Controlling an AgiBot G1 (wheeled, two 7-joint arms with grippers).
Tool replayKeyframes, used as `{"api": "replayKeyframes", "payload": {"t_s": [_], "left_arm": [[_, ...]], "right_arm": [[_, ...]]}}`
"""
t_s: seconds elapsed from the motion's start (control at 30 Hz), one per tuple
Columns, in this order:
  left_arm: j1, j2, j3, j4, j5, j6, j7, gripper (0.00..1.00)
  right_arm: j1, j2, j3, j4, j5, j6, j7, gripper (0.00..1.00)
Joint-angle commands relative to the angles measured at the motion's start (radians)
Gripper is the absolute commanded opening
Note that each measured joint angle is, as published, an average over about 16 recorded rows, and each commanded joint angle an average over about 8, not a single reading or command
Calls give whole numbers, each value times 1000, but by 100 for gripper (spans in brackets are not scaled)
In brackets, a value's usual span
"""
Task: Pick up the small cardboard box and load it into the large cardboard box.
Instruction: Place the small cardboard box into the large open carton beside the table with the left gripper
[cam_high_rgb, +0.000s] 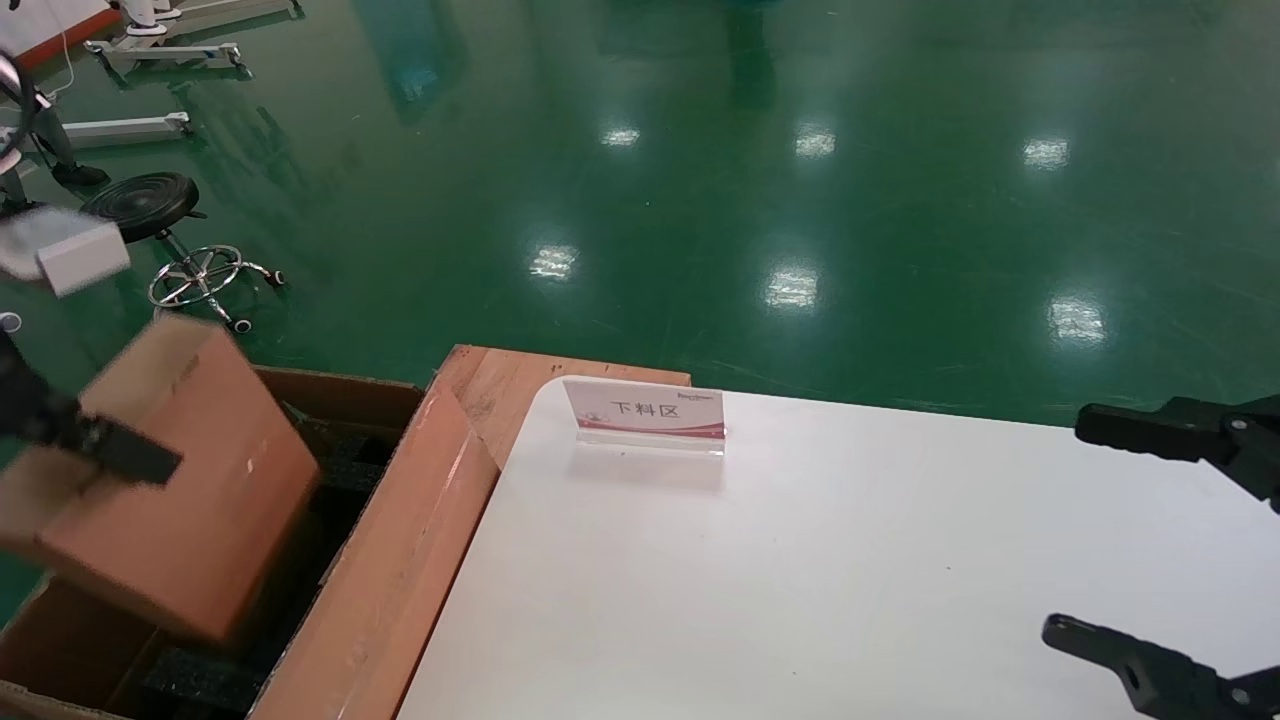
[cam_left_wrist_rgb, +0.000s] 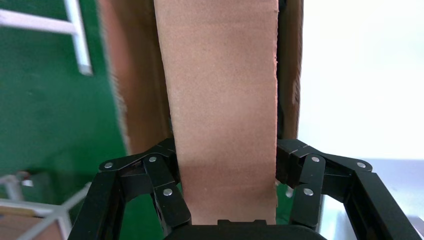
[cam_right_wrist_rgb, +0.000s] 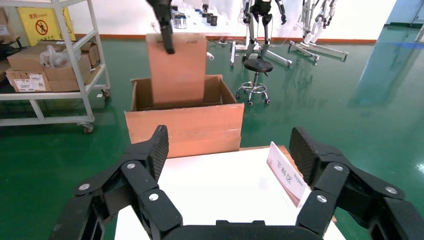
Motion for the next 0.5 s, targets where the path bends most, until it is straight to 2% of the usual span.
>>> {"api": "replayKeyframes", "payload": {"t_s": [0.03, 0.23, 0.5], "left_arm": [[4, -29, 13, 0, -17, 2, 15, 0], [5, -63, 82, 1, -66, 0, 39, 0], [1, -50, 142, 3, -29, -5, 55, 0]], "right_arm": [[0, 0, 0, 0, 0, 0, 0, 100], [0, 0, 0, 0, 0, 0, 0, 100], [0, 0, -1, 0, 1, 0, 0, 100]]}}
